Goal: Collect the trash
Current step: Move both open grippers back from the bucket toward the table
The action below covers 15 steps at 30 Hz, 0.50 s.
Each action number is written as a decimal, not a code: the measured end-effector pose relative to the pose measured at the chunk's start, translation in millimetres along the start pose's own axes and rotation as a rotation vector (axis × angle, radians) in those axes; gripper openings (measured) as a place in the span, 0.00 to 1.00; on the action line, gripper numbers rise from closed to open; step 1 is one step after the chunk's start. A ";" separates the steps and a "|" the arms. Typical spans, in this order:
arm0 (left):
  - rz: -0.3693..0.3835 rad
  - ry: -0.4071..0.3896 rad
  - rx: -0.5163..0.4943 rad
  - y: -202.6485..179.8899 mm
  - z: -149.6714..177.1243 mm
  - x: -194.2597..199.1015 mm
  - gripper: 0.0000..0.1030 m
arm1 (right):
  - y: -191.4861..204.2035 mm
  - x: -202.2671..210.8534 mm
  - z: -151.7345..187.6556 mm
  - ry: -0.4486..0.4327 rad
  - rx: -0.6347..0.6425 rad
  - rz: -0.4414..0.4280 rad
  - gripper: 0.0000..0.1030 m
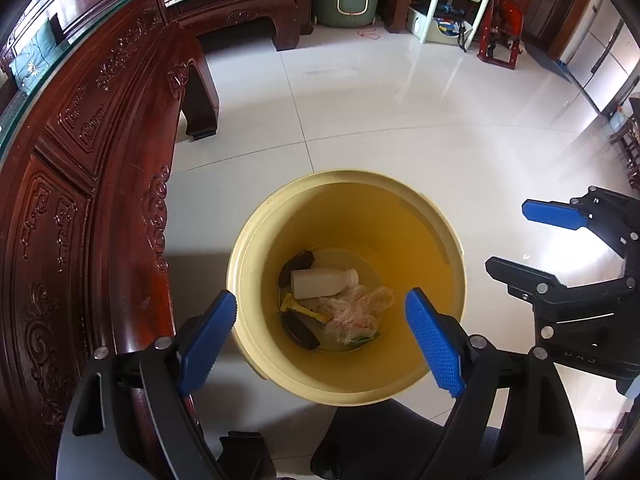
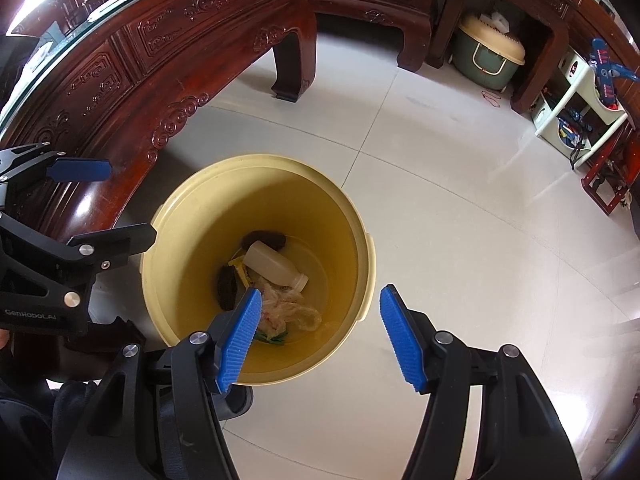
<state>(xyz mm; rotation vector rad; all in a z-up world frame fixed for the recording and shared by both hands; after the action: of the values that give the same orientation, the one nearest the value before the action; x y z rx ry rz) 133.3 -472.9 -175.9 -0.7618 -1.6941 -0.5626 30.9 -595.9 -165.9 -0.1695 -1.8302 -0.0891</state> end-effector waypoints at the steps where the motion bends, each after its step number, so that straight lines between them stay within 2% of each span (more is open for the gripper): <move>1: 0.002 -0.006 0.002 1.9 0.8 3.3 0.83 | 1.3 2.5 0.2 -0.004 -0.003 0.003 0.59; 8: 0.010 -0.078 0.003 6.4 13.6 39.8 0.83 | 19.2 35.4 2.8 -0.057 0.004 0.017 0.59; 15: -0.011 -0.241 0.028 31.8 45.3 113.2 0.84 | 57.5 93.1 -2.2 -0.175 0.019 0.048 0.59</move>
<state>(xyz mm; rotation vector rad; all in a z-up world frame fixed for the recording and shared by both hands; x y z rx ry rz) 109.6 -397.0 -78.2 -0.8270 -1.9247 -0.4674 18.6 -533.0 -77.2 -0.2130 -1.9999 -0.0236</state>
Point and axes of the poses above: each gripper's, at about its wrist camera, not at the fingertips, and x roughly against the way its jaws point, y to its left, z to its underside, the point moved 2 cm from there along -x, roughly the way its jaws point, and after that the axes turned 6 degrees about y, right-handed, at the moved point
